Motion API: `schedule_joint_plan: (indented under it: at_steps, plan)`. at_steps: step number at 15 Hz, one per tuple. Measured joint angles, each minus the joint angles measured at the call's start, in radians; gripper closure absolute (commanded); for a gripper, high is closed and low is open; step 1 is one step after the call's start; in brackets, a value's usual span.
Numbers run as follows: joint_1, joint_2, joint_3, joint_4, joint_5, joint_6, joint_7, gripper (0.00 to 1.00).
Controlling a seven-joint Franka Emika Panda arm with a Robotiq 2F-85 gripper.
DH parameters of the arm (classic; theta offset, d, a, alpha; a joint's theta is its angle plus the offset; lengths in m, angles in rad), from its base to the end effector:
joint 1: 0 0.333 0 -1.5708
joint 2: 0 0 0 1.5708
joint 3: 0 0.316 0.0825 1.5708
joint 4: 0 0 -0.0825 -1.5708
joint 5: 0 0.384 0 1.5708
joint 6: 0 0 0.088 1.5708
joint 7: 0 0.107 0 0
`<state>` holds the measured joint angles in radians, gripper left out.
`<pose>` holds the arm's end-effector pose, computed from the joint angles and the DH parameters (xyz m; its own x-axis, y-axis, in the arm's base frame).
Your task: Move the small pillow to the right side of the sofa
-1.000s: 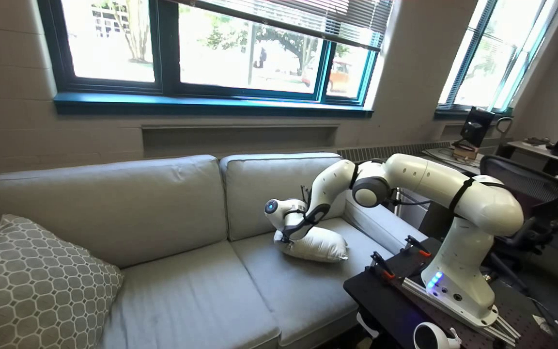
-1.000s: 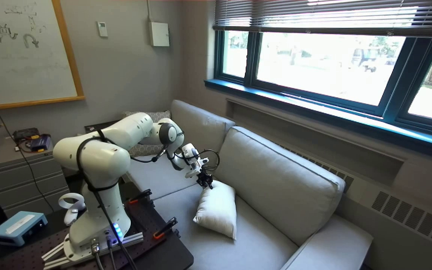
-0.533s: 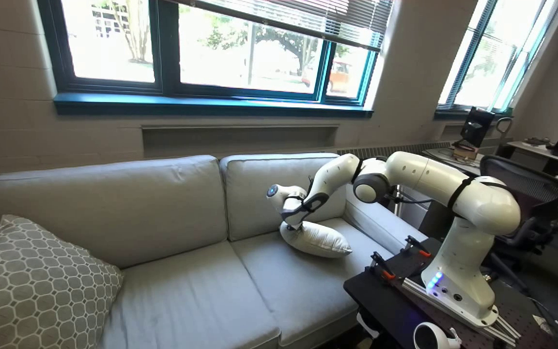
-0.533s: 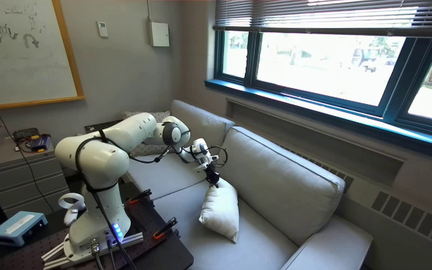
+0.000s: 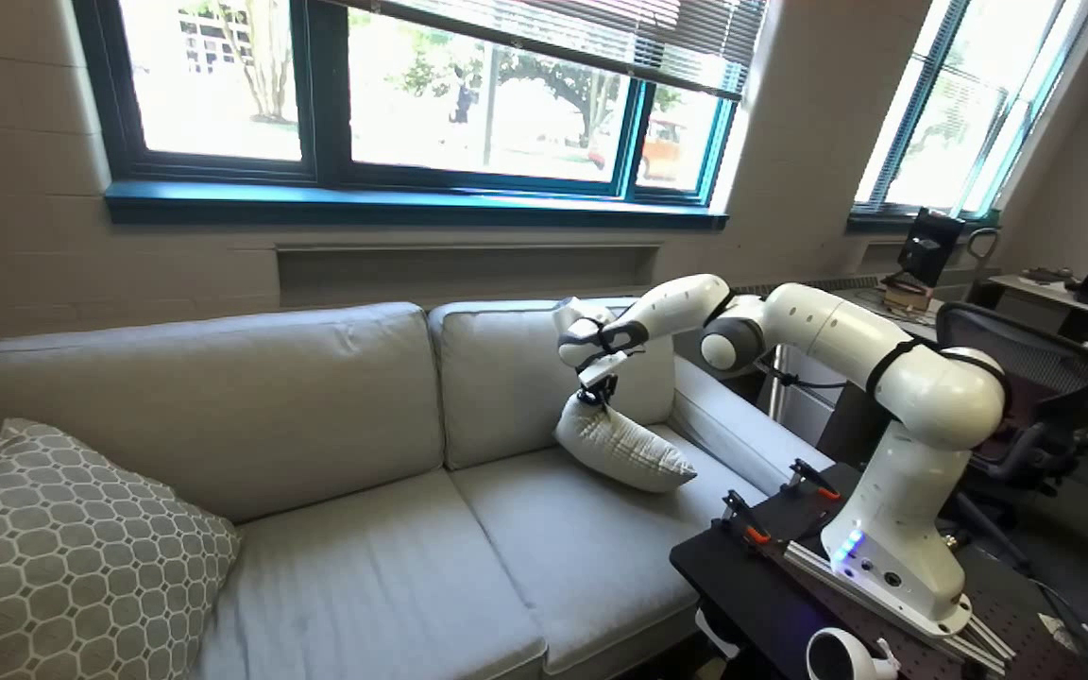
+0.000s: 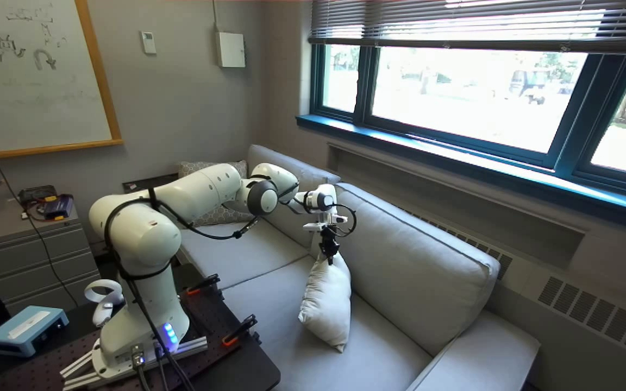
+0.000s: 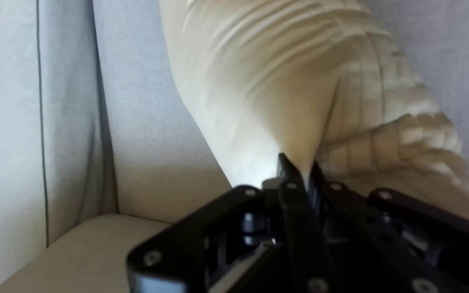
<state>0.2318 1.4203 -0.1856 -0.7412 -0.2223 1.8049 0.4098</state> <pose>0.7365 0.0764 0.0346 0.9646 -0.1903 -0.1827 -0.0843 -0.8786 0.4700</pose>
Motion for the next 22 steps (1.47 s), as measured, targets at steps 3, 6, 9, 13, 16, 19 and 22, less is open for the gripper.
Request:
schedule_joint_plan:
  at_steps: [3,6,9,13,16,19,22]
  plan:
    - [-0.092,-0.065,0.006,-0.022,0.070,0.005,0.001,0.94]
    - [-0.191,-0.143,0.005,-0.099,0.136,0.062,0.006,0.94]
    - [-0.281,-0.221,0.010,-0.225,0.216,0.174,0.004,0.70]
    - [-0.332,-0.316,0.083,-0.404,0.312,0.343,-0.042,0.53]
    - [-0.269,-0.362,0.150,-0.489,0.310,0.398,-0.099,0.29]
    - [-0.145,-0.366,0.170,-0.510,0.281,0.399,-0.113,0.32]
    - [-0.031,-0.356,0.172,-0.513,0.250,0.399,-0.106,0.16]
